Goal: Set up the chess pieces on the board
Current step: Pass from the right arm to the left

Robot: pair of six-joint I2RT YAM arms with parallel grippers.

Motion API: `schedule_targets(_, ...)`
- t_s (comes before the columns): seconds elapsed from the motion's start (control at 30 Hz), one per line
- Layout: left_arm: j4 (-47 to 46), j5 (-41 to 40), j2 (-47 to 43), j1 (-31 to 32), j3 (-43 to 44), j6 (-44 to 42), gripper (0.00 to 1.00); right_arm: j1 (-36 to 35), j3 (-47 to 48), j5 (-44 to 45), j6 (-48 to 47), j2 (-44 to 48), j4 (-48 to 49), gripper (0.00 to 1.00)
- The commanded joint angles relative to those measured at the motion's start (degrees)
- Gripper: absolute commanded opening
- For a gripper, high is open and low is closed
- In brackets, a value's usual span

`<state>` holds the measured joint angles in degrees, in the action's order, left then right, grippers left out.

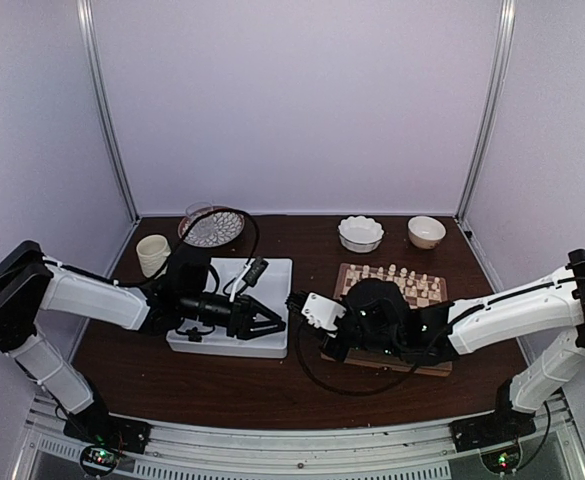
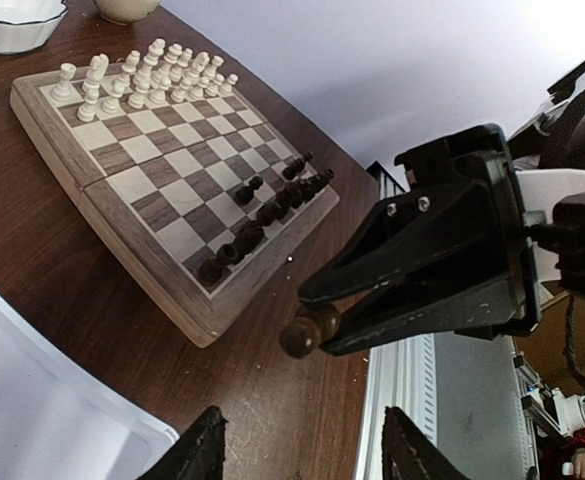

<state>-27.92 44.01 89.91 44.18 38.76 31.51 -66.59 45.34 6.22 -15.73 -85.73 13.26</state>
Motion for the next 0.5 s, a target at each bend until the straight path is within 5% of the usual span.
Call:
schedule_targets(0.0, -4.39, 3.81, 1.06, -0.09, 2.08, 1.72, 0.52, -0.72, 0.21, -0.24, -0.96, -1.72, 1.37, 0.13)
schedule_targets(0.47, -6.31, 5.00, 4.99, -0.05, 3.48, 4.45, 0.45, -1.72, 0.45, -1.05, -1.62, -2.72, 2.06, 0.13)
